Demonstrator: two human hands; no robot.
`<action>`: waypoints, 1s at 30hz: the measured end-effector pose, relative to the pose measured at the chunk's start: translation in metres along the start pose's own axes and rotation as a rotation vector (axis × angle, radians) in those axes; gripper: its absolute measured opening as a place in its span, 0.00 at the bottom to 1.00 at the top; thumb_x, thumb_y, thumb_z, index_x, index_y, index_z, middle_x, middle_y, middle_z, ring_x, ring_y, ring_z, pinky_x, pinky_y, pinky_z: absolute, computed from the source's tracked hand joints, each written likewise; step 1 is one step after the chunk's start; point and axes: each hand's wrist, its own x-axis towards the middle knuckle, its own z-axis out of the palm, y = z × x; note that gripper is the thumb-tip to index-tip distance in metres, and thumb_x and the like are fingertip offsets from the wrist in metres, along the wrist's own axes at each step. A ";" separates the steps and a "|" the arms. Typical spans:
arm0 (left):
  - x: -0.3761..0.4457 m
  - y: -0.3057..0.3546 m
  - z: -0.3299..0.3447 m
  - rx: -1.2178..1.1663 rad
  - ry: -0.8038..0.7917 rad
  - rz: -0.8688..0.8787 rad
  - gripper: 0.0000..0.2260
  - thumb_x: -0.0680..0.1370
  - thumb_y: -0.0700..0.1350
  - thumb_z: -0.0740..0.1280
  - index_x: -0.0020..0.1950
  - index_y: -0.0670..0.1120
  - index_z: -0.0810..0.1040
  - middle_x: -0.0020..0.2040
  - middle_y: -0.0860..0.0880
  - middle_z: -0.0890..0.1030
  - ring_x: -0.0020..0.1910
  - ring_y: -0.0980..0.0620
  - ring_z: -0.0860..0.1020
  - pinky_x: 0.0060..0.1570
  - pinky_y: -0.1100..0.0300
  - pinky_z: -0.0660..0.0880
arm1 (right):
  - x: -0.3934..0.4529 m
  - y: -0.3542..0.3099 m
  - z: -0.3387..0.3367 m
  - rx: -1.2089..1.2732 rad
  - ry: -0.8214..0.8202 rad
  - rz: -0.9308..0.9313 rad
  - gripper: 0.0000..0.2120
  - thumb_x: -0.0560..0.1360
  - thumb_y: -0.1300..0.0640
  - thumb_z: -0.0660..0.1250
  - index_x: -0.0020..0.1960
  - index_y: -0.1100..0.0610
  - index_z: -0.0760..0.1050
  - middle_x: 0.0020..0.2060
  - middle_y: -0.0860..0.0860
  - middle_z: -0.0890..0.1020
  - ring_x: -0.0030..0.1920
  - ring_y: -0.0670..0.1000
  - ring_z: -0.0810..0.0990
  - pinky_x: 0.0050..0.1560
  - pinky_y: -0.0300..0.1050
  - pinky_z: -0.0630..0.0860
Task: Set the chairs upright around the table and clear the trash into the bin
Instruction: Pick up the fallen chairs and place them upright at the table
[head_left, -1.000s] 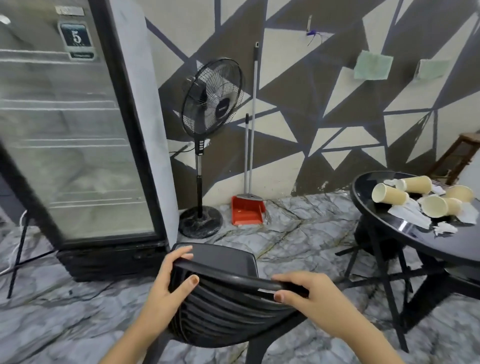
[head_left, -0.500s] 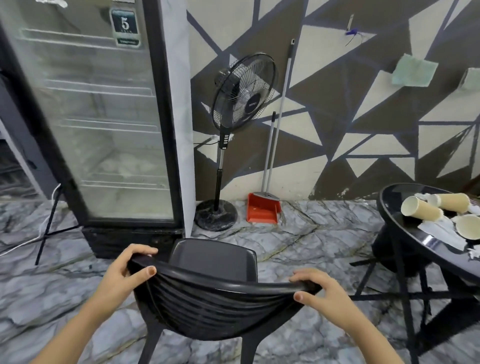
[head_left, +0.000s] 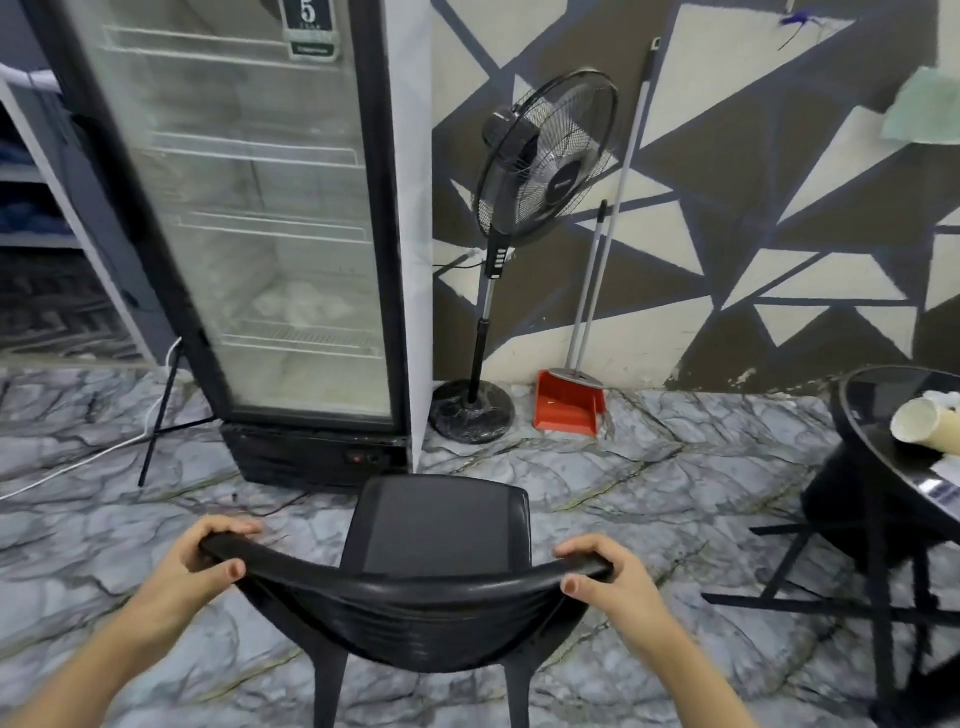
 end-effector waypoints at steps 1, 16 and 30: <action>-0.001 -0.002 -0.004 0.015 0.004 -0.004 0.19 0.55 0.56 0.81 0.39 0.53 0.79 0.58 0.39 0.75 0.51 0.45 0.75 0.44 0.54 0.73 | 0.003 -0.001 0.004 0.025 0.000 -0.010 0.34 0.44 0.37 0.80 0.44 0.54 0.81 0.41 0.47 0.85 0.43 0.46 0.82 0.43 0.39 0.76; 0.001 -0.006 0.016 -0.012 0.004 0.095 0.33 0.45 0.64 0.80 0.44 0.50 0.77 0.54 0.40 0.75 0.55 0.43 0.73 0.51 0.51 0.71 | -0.016 0.014 -0.005 0.271 0.123 0.007 0.25 0.38 0.51 0.83 0.32 0.56 0.82 0.30 0.52 0.82 0.31 0.46 0.80 0.31 0.37 0.76; 0.117 0.081 0.231 0.163 -0.523 0.224 0.26 0.51 0.62 0.79 0.44 0.54 0.77 0.55 0.37 0.74 0.49 0.47 0.75 0.47 0.59 0.73 | -0.102 0.059 -0.125 0.306 0.670 -0.116 0.18 0.52 0.77 0.70 0.33 0.56 0.83 0.32 0.49 0.84 0.36 0.49 0.83 0.37 0.35 0.78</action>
